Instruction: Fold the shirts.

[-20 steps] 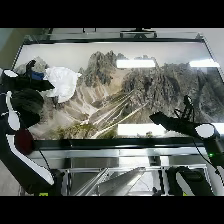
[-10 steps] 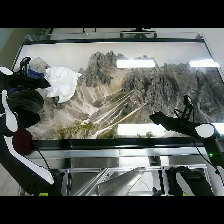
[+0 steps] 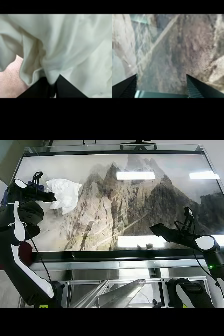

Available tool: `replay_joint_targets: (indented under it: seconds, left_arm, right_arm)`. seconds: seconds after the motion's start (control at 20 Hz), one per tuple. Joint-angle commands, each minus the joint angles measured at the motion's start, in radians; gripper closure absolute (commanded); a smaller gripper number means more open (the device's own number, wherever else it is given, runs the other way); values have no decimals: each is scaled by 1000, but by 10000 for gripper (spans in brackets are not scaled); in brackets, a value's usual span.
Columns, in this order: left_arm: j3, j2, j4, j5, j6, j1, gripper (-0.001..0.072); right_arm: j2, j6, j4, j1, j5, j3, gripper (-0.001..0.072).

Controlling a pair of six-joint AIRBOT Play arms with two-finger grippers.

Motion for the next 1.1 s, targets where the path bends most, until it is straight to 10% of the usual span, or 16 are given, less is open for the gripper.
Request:
replay_joint_targets:
  seconds: [0.0, 0.2, 0.3, 0.65, 0.85, 0.9, 0.95, 1.0, 1.05]
  left_arm:
    - [1, 44, -54, -39, -8, -42, 690]
    - [1, 181, -387, -85, 28, -113, 691]
    - [1, 264, -568, -124, 40, -176, 690]
    - [0, 416, -670, -158, -70, -475, 690]
    - [0, 372, -575, -170, -106, -591, 667]
    - [0, 355, -526, -186, -105, -609, 314]
    - [0, 341, -458, -185, -111, -620, -6]
    - [1, 333, -395, -182, -112, -622, -10]
    - [0, 330, -321, -183, -115, -615, -10]
  right_arm:
    - [-1, 0, 0, 0, 10, 0, 248]
    - [-1, 0, 5, 0, 29, 0, 398]
    - [-1, -16, 4, 0, 28, 2, 600]
    - [0, -128, -4, 0, 30, 101, 589]
    - [0, -129, -4, 0, 36, 144, 379]
    - [-1, -129, -4, 0, 37, 144, 373]
    - [-1, -129, -8, 0, 37, 144, 175]
    - [-1, -129, -8, 0, 37, 144, 3]
    - [-1, -129, -8, 0, 36, 144, 2]
